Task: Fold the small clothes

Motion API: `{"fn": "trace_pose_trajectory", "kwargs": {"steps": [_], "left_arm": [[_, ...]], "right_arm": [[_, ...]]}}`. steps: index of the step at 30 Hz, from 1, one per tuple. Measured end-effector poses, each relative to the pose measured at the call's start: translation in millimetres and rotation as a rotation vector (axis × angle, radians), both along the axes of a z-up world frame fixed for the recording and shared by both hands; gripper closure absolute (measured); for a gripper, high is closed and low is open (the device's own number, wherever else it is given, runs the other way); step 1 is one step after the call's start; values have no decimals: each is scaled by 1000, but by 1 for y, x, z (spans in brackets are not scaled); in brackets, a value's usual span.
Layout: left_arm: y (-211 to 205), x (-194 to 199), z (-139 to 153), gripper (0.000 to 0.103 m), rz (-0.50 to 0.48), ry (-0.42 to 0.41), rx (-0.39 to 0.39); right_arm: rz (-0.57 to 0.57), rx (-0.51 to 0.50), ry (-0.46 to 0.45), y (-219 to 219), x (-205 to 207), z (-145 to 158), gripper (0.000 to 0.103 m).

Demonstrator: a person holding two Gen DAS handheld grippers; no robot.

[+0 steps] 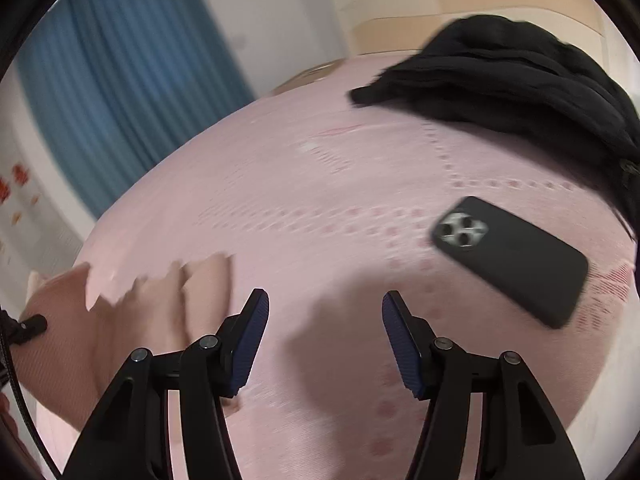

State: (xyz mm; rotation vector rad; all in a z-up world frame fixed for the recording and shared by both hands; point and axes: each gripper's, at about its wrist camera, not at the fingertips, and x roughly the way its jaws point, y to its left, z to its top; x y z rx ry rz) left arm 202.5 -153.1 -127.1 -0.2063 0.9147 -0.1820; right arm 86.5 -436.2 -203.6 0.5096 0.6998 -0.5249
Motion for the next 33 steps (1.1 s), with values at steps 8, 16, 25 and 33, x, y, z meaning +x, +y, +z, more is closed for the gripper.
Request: {"fn": "trace_pose_trajectory", "kwargs": {"steps": [8,16,25,33], "left_arm": [[-62,-17,-66,69,-249,237,-197],[44,-36,-24,33,-114,48,-154],[124,-70,-61,33,-83,11,3],[135,-70,-99,33,-80,6,-132]], "right_arm": [[-1,94,-36,-18,-7,-6,44],[257,245,-131,13,13,-5,44],[421,340,-107,68,52,-19,39],[405,182,14,102,75,-39,77]]}}
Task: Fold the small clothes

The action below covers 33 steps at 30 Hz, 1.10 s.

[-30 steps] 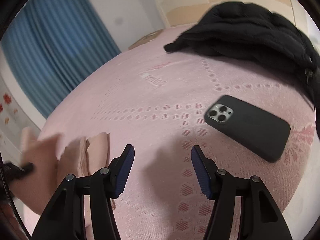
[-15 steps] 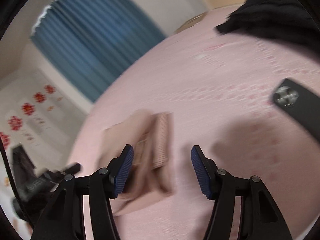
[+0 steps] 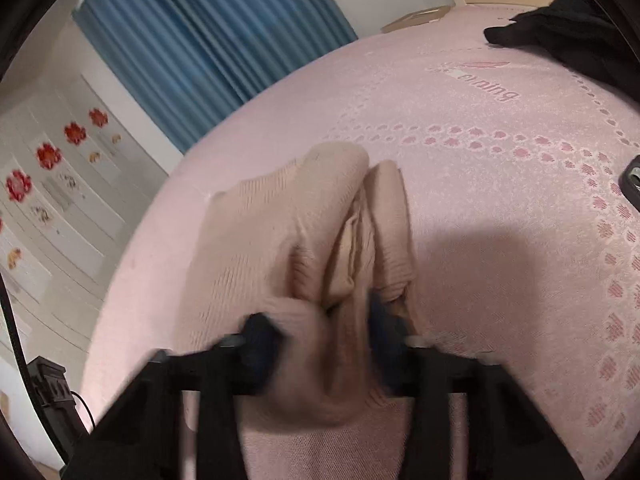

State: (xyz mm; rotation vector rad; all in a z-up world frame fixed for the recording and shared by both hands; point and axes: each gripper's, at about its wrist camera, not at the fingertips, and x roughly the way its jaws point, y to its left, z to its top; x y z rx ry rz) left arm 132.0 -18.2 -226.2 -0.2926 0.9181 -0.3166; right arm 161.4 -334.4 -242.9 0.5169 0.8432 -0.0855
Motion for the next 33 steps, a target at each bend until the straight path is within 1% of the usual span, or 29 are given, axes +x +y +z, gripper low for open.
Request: {"fn": "trace_pose_trajectory", "kwargs": {"steps": [2,3,4,5,6,7,8,9,10,11,12,13,14,15,17,19,22,23,24,26,28,31,32,33], "left_arm": [[4,2,5,32,-4,-4,-54],[7,3,7,32,-9,-5,-82],[7,5,4,32,-2,-5,-93],[9,6,3,32,10,0,-98],[9,8,1,32,19,8,-105],[10,9,0,32,23,13,-116],[12,9,0,32,29,16,-132],[16,10,-2,32,33,15,-139],[17,10,-1,32,36,11,-143],[17,11,0,32,40,6,-141],[16,12,0,32,43,0,-137],[16,12,1,32,46,-5,-132],[17,12,2,32,50,-13,-127],[18,12,3,32,53,-19,-124],[19,12,4,32,52,-28,-117],[22,10,6,32,46,-42,-101],[22,13,9,32,40,-68,-76],[23,14,9,32,39,-72,-67],[23,17,9,32,36,-74,-63],[25,21,10,32,30,-74,-51],[28,22,8,32,27,-72,-47],[33,22,8,32,25,-56,-75],[35,22,9,32,26,-57,-86],[38,22,10,32,29,-63,-95]], "right_arm": [[-2,-50,-33,5,-3,4,82],[10,-68,-61,7,-6,9,85],[24,-75,-109,9,-11,16,87],[33,-61,-167,6,-16,24,91],[36,-44,-215,4,-24,31,92],[28,-44,-244,1,-30,36,92],[3,-78,-220,-2,-32,35,92],[-21,-110,-172,-2,-27,30,92],[-54,-132,-90,-5,-21,18,92],[-78,-118,-7,-10,-16,4,91],[-87,-74,54,-16,-13,-8,87],[-90,-51,62,-19,-12,-9,84],[-95,-48,50,-21,-13,-5,73],[-98,-60,32,-21,-13,0,53],[-93,-90,16,-22,-3,10,36],[-62,-79,35,-25,15,11,36],[-6,-46,118,-34,50,-6,35],[11,-28,136,-39,57,-12,32],[20,12,149,-46,65,-20,25],[11,111,164,-58,67,-34,18],[11,158,150,-65,68,-40,17],[52,121,142,-58,64,-40,18],[62,133,141,-54,61,-41,24],[87,181,137,-55,62,-42,45]]}}
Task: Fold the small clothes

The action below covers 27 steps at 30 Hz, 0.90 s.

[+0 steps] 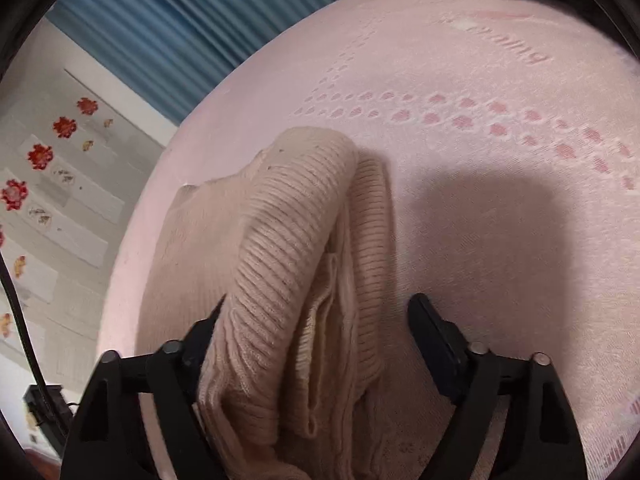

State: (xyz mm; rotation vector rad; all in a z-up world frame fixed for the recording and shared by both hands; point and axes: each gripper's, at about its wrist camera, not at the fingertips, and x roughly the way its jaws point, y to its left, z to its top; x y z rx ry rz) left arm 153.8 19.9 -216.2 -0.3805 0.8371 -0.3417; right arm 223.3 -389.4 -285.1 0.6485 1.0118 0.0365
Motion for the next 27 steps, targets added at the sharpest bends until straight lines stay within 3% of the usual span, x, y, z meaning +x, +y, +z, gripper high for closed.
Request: {"fn": "trace_pose_trajectory", "kwargs": {"steps": [1,3,7,13,21,24,27], "left_arm": [[3,-2,1,32,4,-8,-9],[7,-3,4,32,13,-18,-26],[12,-5,6,32,26,-29,-38],[29,-12,11,32,57,-47,-60],[64,-11,15,32,138,-46,-143],[74,-10,13,32,152,-35,-180],[81,-11,12,32,159,-34,-207]], "right_arm": [[24,102,4,-2,3,-5,49],[8,168,20,-5,6,-11,55],[27,113,14,3,5,9,65],[15,51,-100,37,-9,83,69],[26,-190,-159,118,-9,170,71],[47,-199,-181,150,1,184,72],[62,-100,-204,172,12,191,72]]}}
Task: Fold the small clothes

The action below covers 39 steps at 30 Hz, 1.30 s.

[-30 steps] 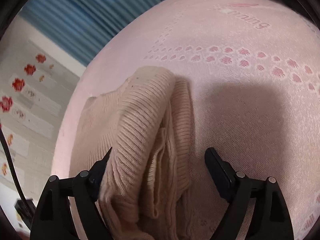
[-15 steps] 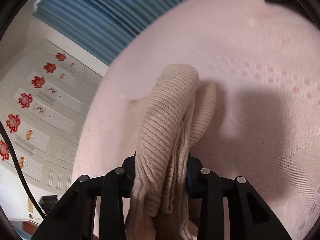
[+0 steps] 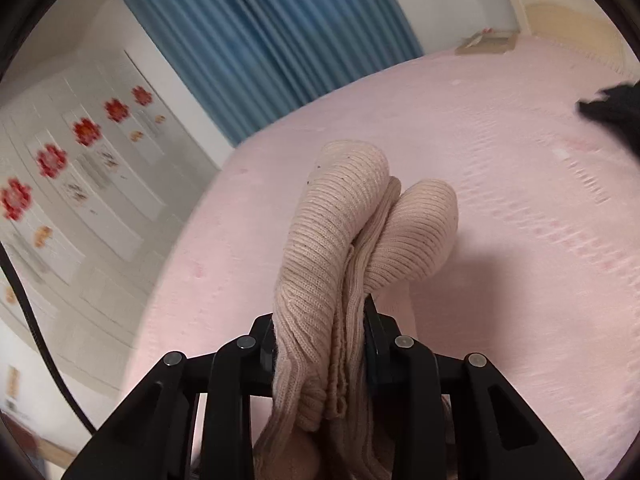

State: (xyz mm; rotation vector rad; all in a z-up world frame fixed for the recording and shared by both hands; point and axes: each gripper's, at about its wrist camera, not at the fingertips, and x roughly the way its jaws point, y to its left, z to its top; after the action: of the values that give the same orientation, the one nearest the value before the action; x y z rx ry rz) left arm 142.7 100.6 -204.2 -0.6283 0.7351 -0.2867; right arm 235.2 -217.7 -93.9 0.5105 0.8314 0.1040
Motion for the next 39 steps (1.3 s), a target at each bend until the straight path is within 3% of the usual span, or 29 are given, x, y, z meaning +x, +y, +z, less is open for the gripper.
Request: {"fn": "trace_pose_trajectory", "kwargs": {"steps": [4,7,8,10,12,16,19,22,28,30,32,34,36,39], "left_arm": [[1,2,-1,32,9,3,18],[-4,7,-6,32,0,23,24],[-5,8,-7,32,-3,26,29],[-9,9,-8,32,-10,29,46],[-14,12,-8,32,-24,30,68],[-35,10,-9,32,-88,25,143],[-54,1,-9,32,-200,18,193],[-71,-16,-13,32,-296,23,263],[-107,-31,-29,34,-306,42,464],[-115,-30,-28,43,-292,33,483],[-120,-26,-25,45,-277,24,477],[-128,-22,-23,56,-271,17,477],[-139,-19,-26,86,-297,29,489],[-136,-25,-23,91,-270,-16,525]], "right_arm": [[12,198,-18,-3,2,-16,72],[-39,253,43,-31,1,-65,72],[-58,233,75,-40,1,-85,72],[-109,102,162,-57,-1,-119,71],[-123,1,217,-64,-3,-137,68],[-53,-35,150,-82,-24,-129,62],[-28,-106,83,-78,-42,-120,60],[9,-113,17,-78,-66,-119,60],[44,-75,-8,-82,-84,-128,60],[39,-72,-21,-86,-84,-125,60],[34,-48,-19,-91,-84,-127,60],[24,-16,-8,-94,-78,-132,60],[22,2,-3,-97,-75,-133,60],[21,0,-13,-96,-73,-132,60]]}}
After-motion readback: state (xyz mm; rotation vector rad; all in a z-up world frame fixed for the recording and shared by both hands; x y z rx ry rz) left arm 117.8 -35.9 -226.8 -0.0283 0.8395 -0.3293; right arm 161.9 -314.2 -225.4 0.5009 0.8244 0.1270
